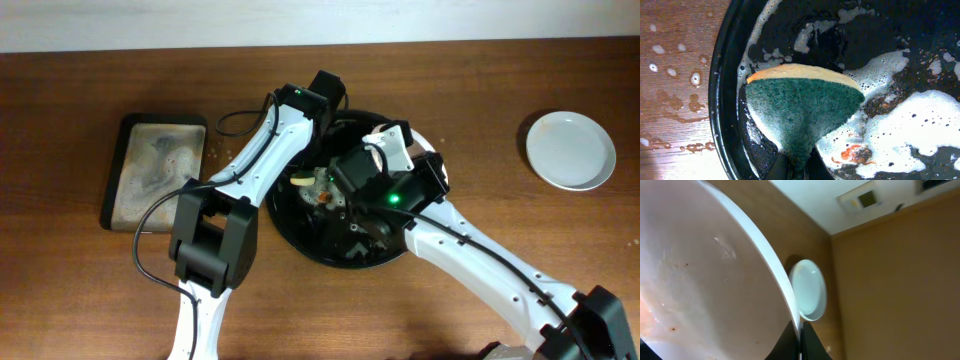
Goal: Clean dirty plates on tray and stack at the side
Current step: 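Tilt the plate up with the right gripper while scrubbing its underside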
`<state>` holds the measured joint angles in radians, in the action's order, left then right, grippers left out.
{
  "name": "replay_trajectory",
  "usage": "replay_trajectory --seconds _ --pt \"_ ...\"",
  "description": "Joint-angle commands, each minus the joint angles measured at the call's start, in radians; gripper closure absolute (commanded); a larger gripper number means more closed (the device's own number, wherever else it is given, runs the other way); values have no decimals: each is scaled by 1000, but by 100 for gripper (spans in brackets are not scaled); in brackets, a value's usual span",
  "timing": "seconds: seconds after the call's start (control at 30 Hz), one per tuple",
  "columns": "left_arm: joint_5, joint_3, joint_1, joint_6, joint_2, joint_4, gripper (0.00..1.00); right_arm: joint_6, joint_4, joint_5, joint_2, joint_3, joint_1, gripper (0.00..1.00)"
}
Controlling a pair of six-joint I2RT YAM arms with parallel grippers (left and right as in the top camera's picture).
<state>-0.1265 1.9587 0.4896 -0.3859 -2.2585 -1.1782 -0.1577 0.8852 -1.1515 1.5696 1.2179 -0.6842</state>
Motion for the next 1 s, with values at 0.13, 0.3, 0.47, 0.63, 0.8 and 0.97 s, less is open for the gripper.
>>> replay_trajectory --seconds 0.13,0.3,0.47,0.63,0.8,0.97 --pt "7 15 0 -1 -8 3 100 -69 2 266 -26 28 60 96" --pt "30 15 0 26 -8 -2 100 -87 4 602 -26 28 204 96" --pt "153 15 -2 93 -8 28 100 -87 5 836 -26 28 332 96" --pt "251 -29 -32 93 -24 82 100 -86 19 935 -26 28 397 96" --pt "304 -95 -61 92 -25 127 100 -89 21 940 -26 28 397 96" --pt "449 -105 -77 131 -18 127 100 -149 47 1018 -22 27 397 96"
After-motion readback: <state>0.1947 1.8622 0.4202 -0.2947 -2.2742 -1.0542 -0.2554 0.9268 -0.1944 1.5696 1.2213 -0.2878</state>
